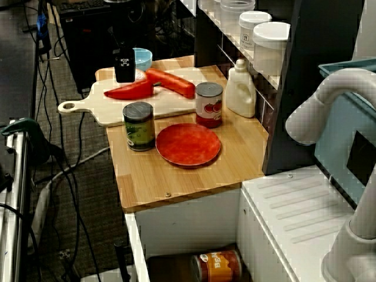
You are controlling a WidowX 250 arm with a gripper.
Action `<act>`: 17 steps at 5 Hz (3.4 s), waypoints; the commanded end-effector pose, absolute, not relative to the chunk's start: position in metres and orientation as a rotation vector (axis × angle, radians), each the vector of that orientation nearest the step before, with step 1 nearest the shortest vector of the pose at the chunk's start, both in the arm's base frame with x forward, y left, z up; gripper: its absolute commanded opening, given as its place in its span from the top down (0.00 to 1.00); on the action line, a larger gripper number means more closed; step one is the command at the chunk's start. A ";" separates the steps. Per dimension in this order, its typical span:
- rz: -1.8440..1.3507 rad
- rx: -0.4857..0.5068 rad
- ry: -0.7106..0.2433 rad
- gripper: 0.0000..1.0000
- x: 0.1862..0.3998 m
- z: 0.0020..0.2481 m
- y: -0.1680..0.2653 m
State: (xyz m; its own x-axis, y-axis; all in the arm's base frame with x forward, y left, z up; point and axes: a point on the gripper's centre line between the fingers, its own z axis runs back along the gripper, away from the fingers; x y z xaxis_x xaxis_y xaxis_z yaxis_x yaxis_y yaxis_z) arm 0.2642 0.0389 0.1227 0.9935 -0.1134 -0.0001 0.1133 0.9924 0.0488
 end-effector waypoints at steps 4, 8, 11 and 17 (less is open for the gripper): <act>-0.141 0.139 0.000 0.00 0.280 0.110 0.079; -0.150 0.152 0.037 0.00 0.277 0.094 0.106; -0.187 0.159 0.081 0.00 0.271 0.077 0.111; -0.222 0.126 0.118 0.00 0.265 0.062 0.115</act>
